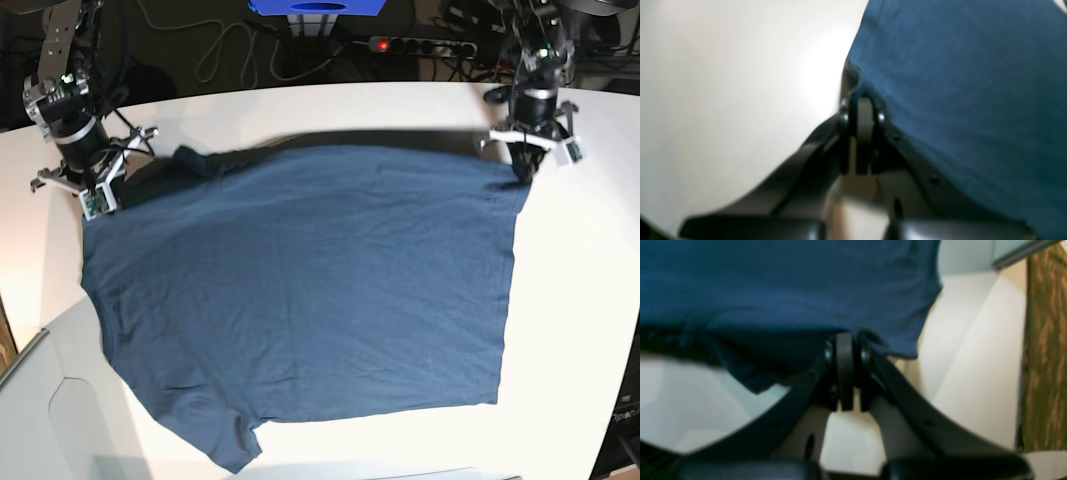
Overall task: Fold the T-shirt properly
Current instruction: 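Lift the collar edge and carry it over toward the hem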
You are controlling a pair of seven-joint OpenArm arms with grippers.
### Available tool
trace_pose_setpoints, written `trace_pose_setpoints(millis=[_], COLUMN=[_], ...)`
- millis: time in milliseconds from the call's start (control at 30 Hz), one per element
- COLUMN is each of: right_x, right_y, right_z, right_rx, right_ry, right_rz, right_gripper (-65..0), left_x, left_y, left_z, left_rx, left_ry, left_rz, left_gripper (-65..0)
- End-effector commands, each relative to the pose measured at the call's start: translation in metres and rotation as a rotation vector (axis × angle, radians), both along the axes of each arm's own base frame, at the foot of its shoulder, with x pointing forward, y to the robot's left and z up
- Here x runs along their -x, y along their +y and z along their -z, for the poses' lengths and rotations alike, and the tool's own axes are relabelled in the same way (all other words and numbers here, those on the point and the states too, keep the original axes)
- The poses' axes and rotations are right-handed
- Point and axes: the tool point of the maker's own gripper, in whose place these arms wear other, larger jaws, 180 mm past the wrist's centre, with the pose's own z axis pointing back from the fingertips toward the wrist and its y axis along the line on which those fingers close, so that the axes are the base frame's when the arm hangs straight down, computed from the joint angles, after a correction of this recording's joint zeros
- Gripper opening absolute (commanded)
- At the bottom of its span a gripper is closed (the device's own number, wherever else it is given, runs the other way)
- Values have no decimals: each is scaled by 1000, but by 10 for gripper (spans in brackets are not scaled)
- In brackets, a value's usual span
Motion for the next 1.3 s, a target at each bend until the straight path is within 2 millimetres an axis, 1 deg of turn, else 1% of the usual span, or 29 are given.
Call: trace_pose_setpoints(millis=[0,100,200,333,400,467,533,667,800,867,933,1000,1133,1267], right_x=[-10,-30,-51,-77,-93,-109,-122,-146,-167,-175,-185,-192,-203,-207], right_y=[3,-3,2,-5,-3,-1,-6,3,6,8,6,3,0,-1], right_z=[-13,-19,-18,-17,-20,-23,-25,-26,-25,-25,-27,-29,-33,-32], right_rx=[7,14,11,-4,-8,-16,-21,-38,-46,-51,-59,-67,-79,-90], right_ry=[-48,-61,-64,-72,-83,-90,-96,-96,-80,-74,-73,-71,-72,-73], right_rz=[-27,-5,-50,-41,-63,-71,-63,-92,-105,-113,-105,-97,-85,-83], right_gripper=[-648,-648,-648,-648,-648,-648,-648,-648,-648,-648,-648,-648,-648,-648], left_x=[-9,-23,-41,-62,-71,-81,-90,-103,-119,-125,-133,-139,-148,-156], left_y=[4,4,4,5,5,7,10,20,26,32,34,36,39,41], left_z=[-14,-24,-37,-55,-62,-61,-57,-51,-53,-57,-61,-63,-58,-54], left_rx=[-23,-24,-25,-28,-26,-13,0,1,11,-4,-4,1,18,36], left_ry=[-53,-97,-154,-222,-252,-261,-264,-257,-272,-277,-290,-298,-294,-290], left_rz=[1,3,3,2,0,-8,-18,-24,-34,-29,-30,-33,-44,-53], left_gripper=[-650,-650,-650,-650,-650,-650,-650,-650,-650,-650,-650,-650,-650,-650])
